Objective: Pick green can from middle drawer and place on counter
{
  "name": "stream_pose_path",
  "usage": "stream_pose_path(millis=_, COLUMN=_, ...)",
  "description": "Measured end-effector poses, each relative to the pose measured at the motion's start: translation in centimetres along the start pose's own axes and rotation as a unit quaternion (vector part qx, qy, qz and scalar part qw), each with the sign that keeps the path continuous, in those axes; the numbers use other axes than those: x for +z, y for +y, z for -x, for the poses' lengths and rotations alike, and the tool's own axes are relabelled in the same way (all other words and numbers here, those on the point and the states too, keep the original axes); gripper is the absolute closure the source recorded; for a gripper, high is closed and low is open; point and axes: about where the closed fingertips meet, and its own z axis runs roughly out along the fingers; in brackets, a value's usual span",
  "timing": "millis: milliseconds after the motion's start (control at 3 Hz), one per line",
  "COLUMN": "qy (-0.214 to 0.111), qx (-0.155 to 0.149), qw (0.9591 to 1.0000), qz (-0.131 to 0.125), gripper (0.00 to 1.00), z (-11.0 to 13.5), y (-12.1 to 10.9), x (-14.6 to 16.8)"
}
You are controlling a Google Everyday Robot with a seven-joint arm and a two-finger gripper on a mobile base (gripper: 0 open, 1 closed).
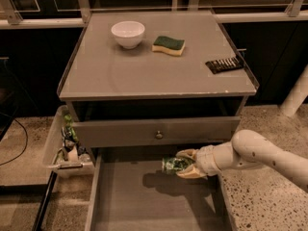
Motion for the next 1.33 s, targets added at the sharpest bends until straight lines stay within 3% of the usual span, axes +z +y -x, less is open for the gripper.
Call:
stream_pose_path(millis=333, qy=0.000, qx=0.000, qw=1.0000, qz=0.003, gripper=1.00, z=0.0, y=0.3, x=0.1)
stream_pose_path(millis=667, qy=-0.003, qx=-0.035, qw=0.9993, qz=-0.010, gripper=1.00, z=3.2, y=1.2, x=-2.0)
stream_pose_path(millis=1000, qy=-0.002, qx=-0.098, qw=0.9949, qz=-0.021, gripper=1.00, z=9.3, y=2.3, x=-5.4)
stream_pose_path(millis=1333, qy=0.007, qx=-0.152, qw=0.9878, qz=-0.031, gripper=1.00, z=15.6, y=1.9, x=-8.8)
